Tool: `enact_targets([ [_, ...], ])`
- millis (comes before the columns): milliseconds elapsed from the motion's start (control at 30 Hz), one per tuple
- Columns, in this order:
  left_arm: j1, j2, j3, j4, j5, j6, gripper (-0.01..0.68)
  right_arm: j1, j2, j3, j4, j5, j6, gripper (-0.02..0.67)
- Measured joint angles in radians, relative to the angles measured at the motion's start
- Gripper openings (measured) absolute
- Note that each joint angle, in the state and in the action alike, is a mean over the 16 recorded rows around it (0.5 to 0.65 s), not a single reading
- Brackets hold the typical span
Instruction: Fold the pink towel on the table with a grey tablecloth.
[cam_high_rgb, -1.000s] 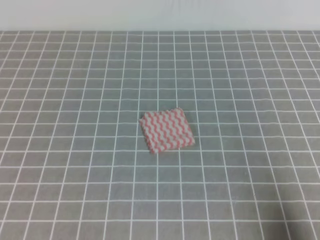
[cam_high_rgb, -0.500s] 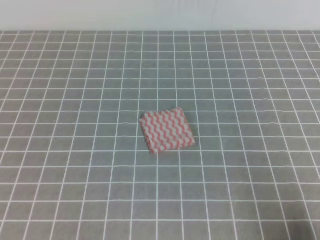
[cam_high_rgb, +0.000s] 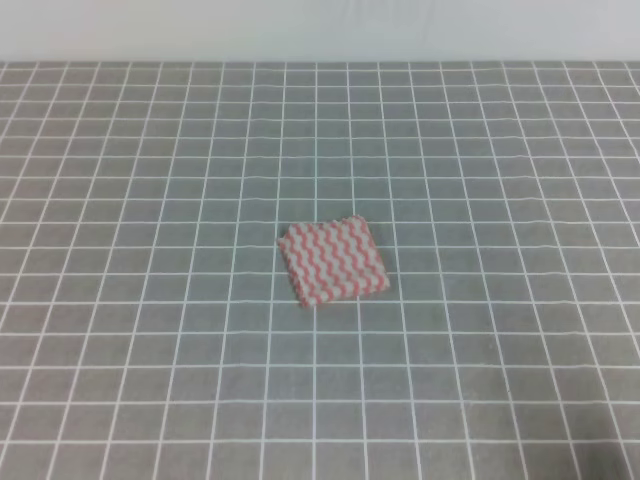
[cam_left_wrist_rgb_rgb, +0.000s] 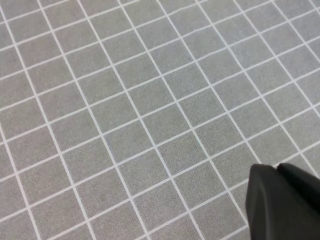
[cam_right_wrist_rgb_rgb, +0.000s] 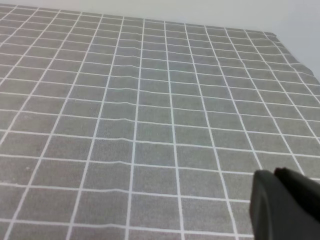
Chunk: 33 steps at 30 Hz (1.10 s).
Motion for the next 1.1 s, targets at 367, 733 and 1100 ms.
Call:
enact_targets([
  [367, 0.0, -0.033, 0.047, 0.008, -0.339, 0.001, 0.0, 0.0, 0.001, 0.002, 0.0, -0.001, 0.0, -0.016],
  [733, 0.085, -0.174, 0.359, 0.039, -1.023, -0.014, -0.001, 0.0, 0.001, 0.002, 0.0, -0.006, 0.0, -0.016],
  [1100, 0.251, -0.294, 0.634, 0.04, -1.021, 0.003, -0.001, 0.0, 0.001, 0.002, 0.0, -0.005, 0.0, -0.016],
])
